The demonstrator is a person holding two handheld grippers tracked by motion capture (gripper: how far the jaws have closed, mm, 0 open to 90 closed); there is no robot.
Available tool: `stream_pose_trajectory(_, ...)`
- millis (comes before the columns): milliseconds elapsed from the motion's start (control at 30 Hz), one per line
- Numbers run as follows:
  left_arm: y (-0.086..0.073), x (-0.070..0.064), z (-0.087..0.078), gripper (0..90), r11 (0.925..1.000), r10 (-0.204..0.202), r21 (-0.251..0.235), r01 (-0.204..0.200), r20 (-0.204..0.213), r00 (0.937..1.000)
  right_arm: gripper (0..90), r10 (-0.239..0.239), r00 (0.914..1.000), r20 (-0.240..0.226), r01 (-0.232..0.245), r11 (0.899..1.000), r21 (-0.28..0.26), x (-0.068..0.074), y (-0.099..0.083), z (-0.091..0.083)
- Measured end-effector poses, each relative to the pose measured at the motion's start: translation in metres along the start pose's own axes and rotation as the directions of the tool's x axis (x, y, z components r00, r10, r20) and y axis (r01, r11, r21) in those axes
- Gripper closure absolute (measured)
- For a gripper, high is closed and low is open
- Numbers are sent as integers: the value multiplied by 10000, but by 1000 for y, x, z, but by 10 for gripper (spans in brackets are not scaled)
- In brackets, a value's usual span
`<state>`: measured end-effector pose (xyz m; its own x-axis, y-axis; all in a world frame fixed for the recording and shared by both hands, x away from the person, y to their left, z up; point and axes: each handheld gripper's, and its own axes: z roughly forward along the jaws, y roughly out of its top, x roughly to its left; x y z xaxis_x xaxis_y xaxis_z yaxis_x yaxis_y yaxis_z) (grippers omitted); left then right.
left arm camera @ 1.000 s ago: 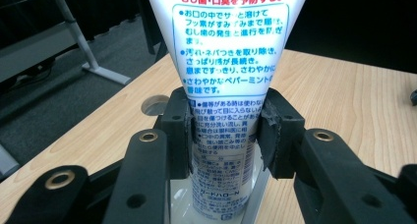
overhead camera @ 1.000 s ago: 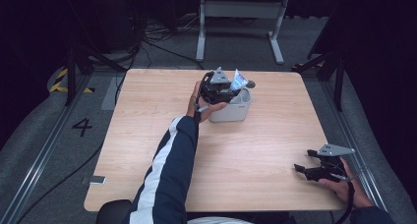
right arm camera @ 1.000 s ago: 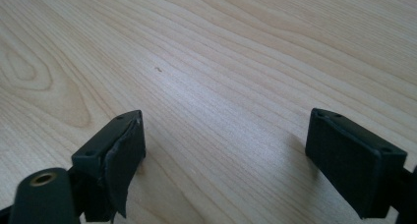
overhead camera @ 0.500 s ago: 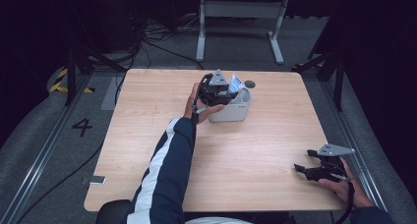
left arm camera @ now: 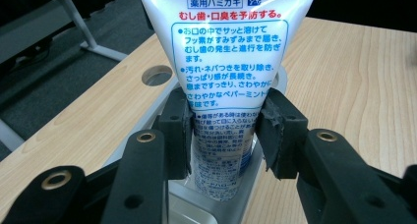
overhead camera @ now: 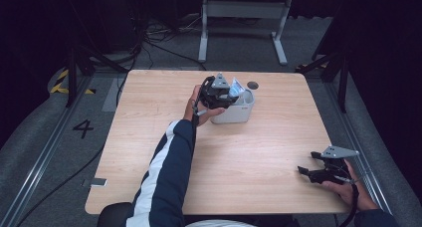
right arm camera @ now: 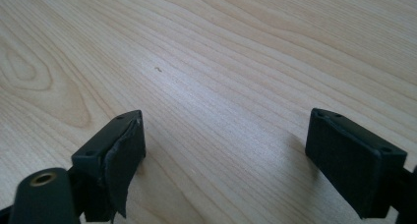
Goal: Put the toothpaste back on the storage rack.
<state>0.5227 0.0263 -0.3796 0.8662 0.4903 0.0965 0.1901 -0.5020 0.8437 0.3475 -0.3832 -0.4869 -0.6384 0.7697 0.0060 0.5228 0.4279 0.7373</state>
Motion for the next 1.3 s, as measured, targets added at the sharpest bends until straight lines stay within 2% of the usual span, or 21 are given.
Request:
stream_pose_trajectory(433,-1,0,2,587,9985,203,513,-211,147,9997,156,-1,10000,1,1,10000,1,0,0,0)
stream_pose_trajectory(467,0,0,-3,660,9996,-74,-280,82,318,9995,156,0,10000,-1,0,10000,-1,0,0,0)
stream_pose_trajectory(500,2,1,-8,696,9974,-237,-674,263,381,9990,156,0,10000,3,0,10000,-3,0,0,0)
stream_pose_trajectory(533,6,2,-12,722,9958,-367,-831,391,294,9989,157,4,10000,3,-4,10000,4,0,0,0)
stream_pose_trajectory(600,11,1,-14,700,9980,-207,-604,208,32,9998,157,7,10000,5,-7,10000,-1,0,0,0)
stream_pose_trajectory(633,12,1,-14,695,9993,97,-350,-102,-138,9999,157,4,10000,7,-4,10000,-2,0,0,0)
stream_pose_trajectory(767,11,0,-12,674,9999,62,-154,-64,-101,9999,157,5,10000,9,-5,10000,1,0,0,0)
stream_pose_trajectory(867,9,0,-13,673,9997,1,-263,-4,-123,9999,157,6,10000,6,-6,10000,0,0,0,0)
stream_pose_trajectory(1000,8,0,-15,667,9999,108,-63,-109,-226,9997,157,6,10000,5,-6,10000,0,0,0,0)
stream_pose_trajectory(1300,6,-1,-28,663,9988,480,62,-478,-376,9981,157,4,10000,7,-4,10000,0,0,0,0)
